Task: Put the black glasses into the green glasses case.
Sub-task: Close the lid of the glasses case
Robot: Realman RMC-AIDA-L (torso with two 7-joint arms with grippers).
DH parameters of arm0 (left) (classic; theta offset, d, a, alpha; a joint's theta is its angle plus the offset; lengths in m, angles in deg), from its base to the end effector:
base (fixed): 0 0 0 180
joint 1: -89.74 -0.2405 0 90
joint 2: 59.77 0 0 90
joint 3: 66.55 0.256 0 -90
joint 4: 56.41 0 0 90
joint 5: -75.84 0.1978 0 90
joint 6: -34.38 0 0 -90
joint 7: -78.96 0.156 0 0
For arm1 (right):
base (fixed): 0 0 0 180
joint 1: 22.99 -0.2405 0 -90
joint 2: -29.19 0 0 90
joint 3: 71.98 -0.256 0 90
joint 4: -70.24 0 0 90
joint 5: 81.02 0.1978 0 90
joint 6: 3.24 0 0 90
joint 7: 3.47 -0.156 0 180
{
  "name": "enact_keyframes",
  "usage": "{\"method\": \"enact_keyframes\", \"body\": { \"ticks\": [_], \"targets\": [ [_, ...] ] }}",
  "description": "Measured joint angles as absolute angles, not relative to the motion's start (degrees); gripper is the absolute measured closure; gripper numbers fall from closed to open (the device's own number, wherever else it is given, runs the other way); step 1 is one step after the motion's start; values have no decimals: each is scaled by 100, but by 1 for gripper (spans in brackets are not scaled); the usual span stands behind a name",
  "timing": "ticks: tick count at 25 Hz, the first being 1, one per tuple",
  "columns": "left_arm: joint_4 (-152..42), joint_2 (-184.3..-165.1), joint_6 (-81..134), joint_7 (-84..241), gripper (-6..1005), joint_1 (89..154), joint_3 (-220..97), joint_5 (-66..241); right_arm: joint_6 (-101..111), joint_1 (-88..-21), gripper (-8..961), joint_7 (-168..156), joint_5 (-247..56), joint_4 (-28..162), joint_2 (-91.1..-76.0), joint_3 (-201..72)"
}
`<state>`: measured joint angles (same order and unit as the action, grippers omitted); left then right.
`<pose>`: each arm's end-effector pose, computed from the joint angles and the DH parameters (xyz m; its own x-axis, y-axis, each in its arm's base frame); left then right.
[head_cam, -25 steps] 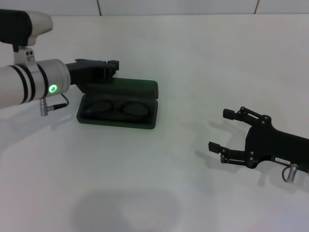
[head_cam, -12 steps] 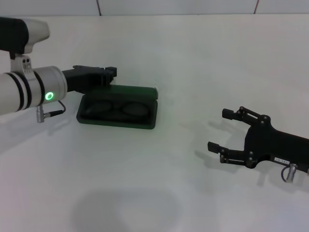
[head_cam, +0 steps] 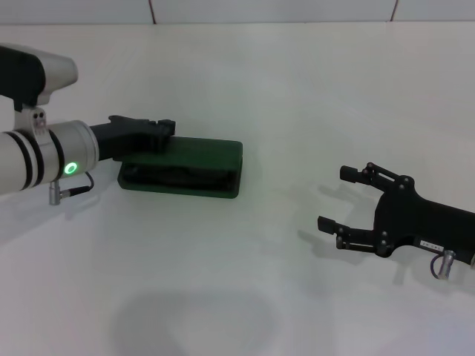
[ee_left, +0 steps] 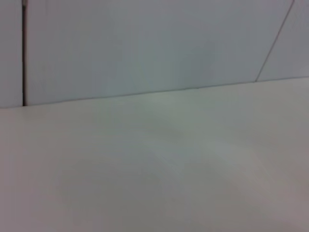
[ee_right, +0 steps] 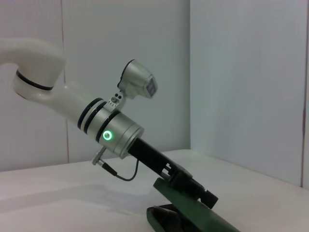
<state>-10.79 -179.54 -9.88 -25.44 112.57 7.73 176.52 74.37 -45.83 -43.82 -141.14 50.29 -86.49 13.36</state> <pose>-0.2795 0.3654 -0.0419 0.6712 0.5677 0.4766 0.7412 -0.5181 -0.4268 0.2617 0.2844 -0.0611 0.8098 -0.0218 -0.5863 -0.2673 -0.9033 -0.3356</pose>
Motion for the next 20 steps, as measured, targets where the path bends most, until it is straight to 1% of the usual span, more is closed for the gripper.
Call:
{"method": "enact_keyframes", "body": {
  "ticks": [20],
  "targets": [
    [-1775,-17974,-1014,-325,972,11154,819,15986,7385,-4600,77,-4514,-14113,5029,-8646,1305]
  ]
}}
